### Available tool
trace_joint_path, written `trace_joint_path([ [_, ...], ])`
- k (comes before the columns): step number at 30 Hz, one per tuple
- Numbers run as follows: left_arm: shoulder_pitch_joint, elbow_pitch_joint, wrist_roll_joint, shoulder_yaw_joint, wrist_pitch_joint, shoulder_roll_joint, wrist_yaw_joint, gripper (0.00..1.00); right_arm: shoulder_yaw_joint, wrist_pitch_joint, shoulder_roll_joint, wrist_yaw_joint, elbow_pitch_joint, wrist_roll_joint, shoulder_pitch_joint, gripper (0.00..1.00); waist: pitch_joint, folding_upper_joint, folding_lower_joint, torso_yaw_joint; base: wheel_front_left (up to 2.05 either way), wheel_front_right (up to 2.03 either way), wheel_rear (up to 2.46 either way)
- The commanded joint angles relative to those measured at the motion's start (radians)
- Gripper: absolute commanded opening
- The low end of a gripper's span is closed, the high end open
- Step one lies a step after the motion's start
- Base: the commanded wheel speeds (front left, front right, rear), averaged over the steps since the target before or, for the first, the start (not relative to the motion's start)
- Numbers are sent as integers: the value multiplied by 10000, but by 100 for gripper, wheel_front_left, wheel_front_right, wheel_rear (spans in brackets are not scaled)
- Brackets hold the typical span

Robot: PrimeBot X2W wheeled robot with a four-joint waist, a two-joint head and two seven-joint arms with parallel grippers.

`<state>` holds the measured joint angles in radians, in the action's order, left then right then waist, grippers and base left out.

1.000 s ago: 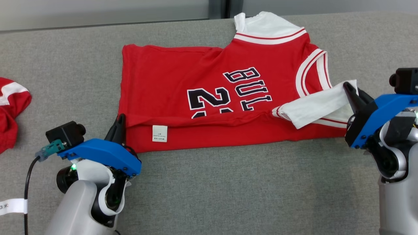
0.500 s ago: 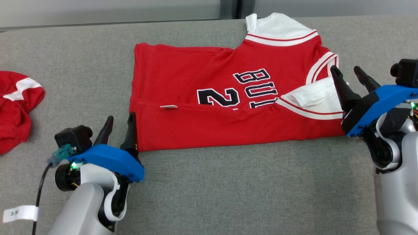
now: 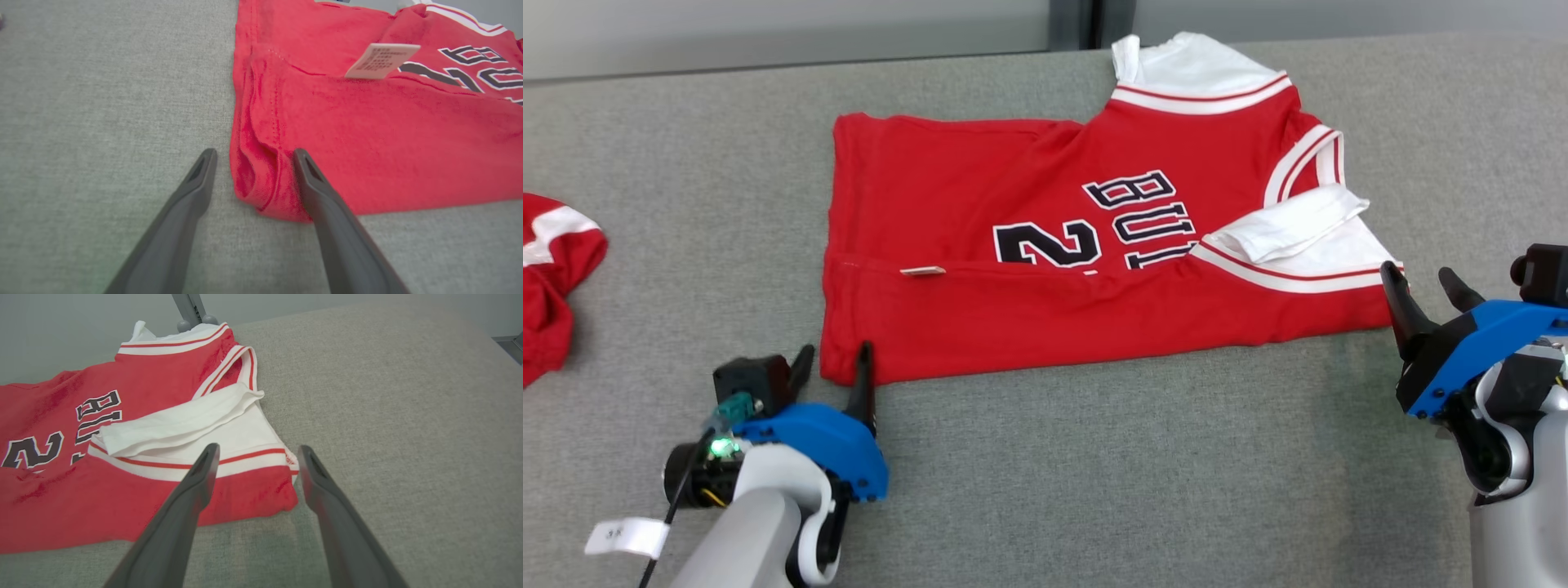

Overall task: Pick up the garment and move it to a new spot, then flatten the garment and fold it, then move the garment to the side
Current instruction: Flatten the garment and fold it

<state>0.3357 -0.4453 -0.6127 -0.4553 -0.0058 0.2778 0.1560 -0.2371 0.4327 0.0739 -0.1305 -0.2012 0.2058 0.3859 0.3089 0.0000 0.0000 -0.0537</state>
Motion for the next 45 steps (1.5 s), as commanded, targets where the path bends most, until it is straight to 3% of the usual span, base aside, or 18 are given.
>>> trace_joint_path([
  [1, 235, -242, 47, 43, 127, 29, 156, 100, -66, -115, -55, -6, -107, -139, 121, 100, 120, 0, 0, -26, 0, 0, 0],
  [3, 308, -517, -21, 72, 283, -34, 292, 100, -152, -193, -119, -6, -313, -277, 281, 100, 267, 0, 0, -80, 0, 0, 0],
  [4, 355, -621, -59, 87, 367, -58, 340, 73, -225, -202, -147, -6, -444, -331, 358, 100, 346, 0, 0, -102, 0, 0, 0],
  [5, 370, -711, -99, 74, 443, -92, 328, 6, -306, -203, -164, -6, -609, -423, 437, 100, 403, 0, 0, -112, 0, 0, 0],
  [6, 361, -782, -180, 64, 532, -145, 300, 0, -372, -163, -188, -6, -767, -547, 524, 100, 471, 0, 0, -117, 0, 0, 0],
  [14, 207, -900, -385, -102, 801, -244, 83, 0, -542, 50, -222, -6, -1939, -1238, 928, 100, 637, 0, 0, 25, 0, 0, 0],
  [15, 123, -893, -444, -138, 791, -271, 8, 0, -393, 106, -247, -7, -2253, -1003, 897, 31, 568, 0, 0, 83, 0, 0, 0],
  [16, 66, -864, -453, -129, 731, -281, -26, 0, -337, -8, -262, -7, -2284, -927, 876, 0, 519, 0, 0, 97, 0, 0, 0],
  [21, -202, -578, -573, -25, 463, -199, 10, 0, -374, -515, -209, -4, -2000, -561, 439, 0, 7, 0, 0, 100, 0, 0, 0],
  [27, -976, 385, -797, 172, 474, -22, 287, 0, -636, -449, -202, -3, -711, 149, -835, 0, -872, 0, 0, 122, 0, 0, 0],
  [31, -1832, 1315, -902, 170, 802, 254, 598, 0, -751, 102, -200, -1, 365, 628, -2082, 0, -1274, 0, 0, 109, 0, 0, 0],
  [38, -3426, 3053, -913, 40, 1740, 761, 1559, 0, -728, 720, -204, -1, 1398, 1477, -3874, 0, -1460, 0, 0, 16, 0, 0, 0],
  [39, -3609, 3291, -984, 34, 1846, 757, 1650, 9, -706, 664, -201, -1, 1436, 1548, -3980, 0, -1452, 0, 0, 4, 0, 0, 0],
  [40, -3743, 3483, -1005, 39, 1901, 782, 1719, 63, -679, 618, -201, -1, 1446, 1600, -4065, 45, -1438, 0, 0, -4, 0, 0, 0],
  [41, -3833, 3628, -1025, 40, 1959, 822, 1766, 100, -682, 573, -204, -3, 1380, 1695, -4123, 100, -1426, 0, 0, -6, 0, 0, 0],
  [45, -3700, 3916, -670, -121, 1931, 1004, 1891, 100, -631, 561, -216, -6, 1403, 1682, -3993, 100, -1383, 0, 0, 30, 0, 0, 0],
])
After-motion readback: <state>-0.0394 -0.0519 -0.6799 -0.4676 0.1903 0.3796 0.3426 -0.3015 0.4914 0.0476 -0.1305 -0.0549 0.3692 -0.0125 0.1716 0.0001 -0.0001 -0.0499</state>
